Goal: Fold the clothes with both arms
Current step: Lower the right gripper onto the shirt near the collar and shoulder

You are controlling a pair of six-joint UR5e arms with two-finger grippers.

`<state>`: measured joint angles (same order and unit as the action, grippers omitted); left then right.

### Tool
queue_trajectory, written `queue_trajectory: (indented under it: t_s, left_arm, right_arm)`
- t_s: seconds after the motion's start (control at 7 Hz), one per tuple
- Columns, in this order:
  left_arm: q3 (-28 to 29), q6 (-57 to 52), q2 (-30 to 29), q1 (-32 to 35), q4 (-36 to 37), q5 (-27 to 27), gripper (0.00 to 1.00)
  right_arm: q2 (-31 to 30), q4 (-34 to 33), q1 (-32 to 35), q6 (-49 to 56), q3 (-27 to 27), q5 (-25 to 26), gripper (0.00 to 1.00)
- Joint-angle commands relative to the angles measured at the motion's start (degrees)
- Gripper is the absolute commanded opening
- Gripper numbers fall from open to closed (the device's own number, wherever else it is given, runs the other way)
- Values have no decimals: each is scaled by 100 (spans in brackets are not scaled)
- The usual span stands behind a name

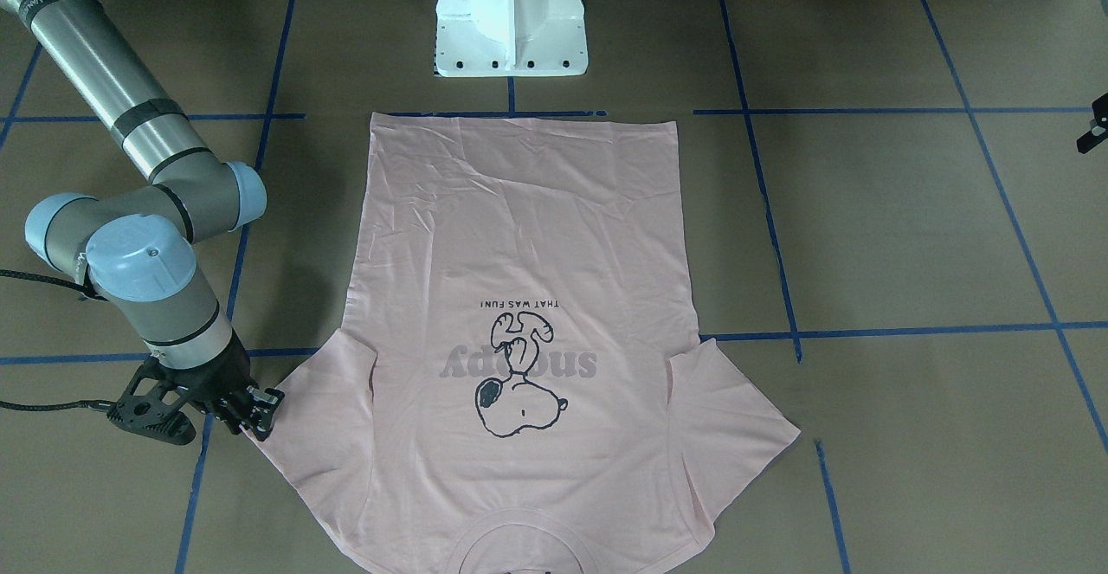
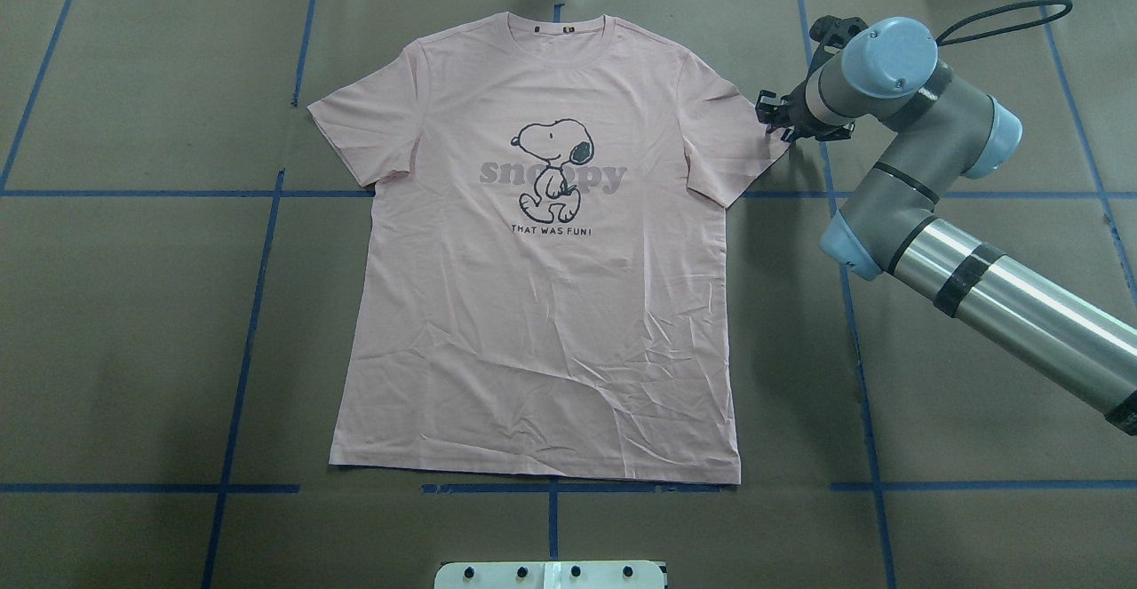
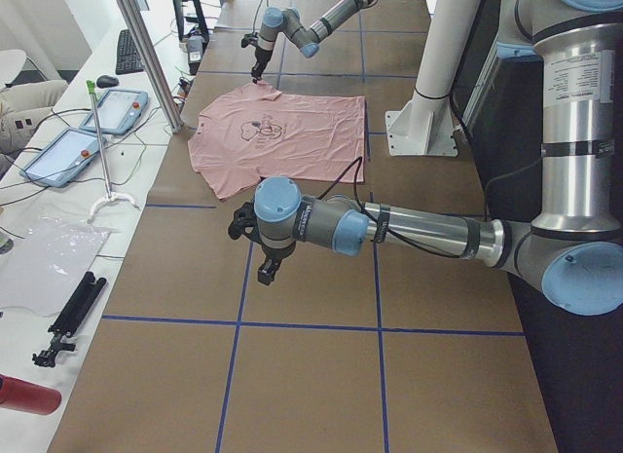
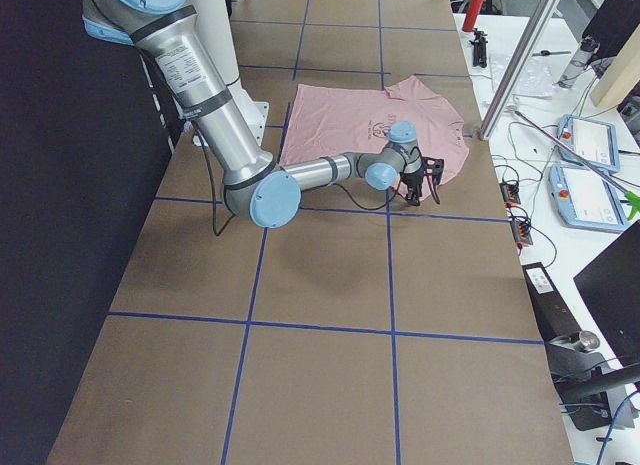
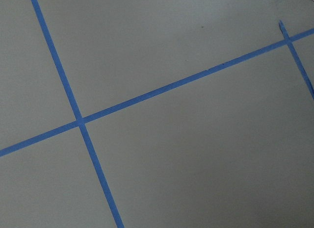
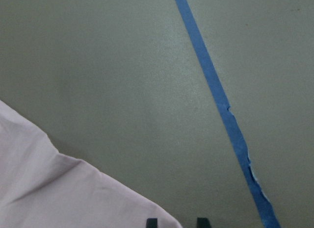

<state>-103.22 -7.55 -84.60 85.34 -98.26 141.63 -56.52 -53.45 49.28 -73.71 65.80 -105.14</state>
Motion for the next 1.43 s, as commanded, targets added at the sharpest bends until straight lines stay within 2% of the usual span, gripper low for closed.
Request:
queue_trajectory:
  t_s: [0.0, 0.29, 0.43, 0.71, 0.86, 1.0, 1.14, 1.29]
  left_arm:
    - [-13, 8, -12, 0, 0, 5, 100]
    - [-57, 16, -21, 0, 0, 83, 100]
    - [-66, 16, -21, 8, 0, 136, 100]
    - [-136, 16, -12, 0, 0, 137, 100]
    - [-136, 173, -30, 0, 0, 137, 100]
    - [-241, 488, -56, 0, 0, 137, 100]
    - [-242, 604, -74, -35, -305, 137, 100]
    - [-77, 1006, -126, -79, -1039, 128, 100]
  right_arm:
    - [131, -60, -15, -46, 82, -6, 0]
    - [675, -472, -137, -82, 118, 28, 0]
    - [886, -735, -277, -300, 39, 264, 0]
    - [1579, -737, -427, -346, -644, 459, 0]
    - [1643, -729, -558, -346, -760, 729, 17]
    - [1757, -720, -734, -302, -840, 915, 99]
    - [1767, -711, -788, -276, -806, 1047, 100]
    - [1724, -711, -780, -250, -501, 1040, 100]
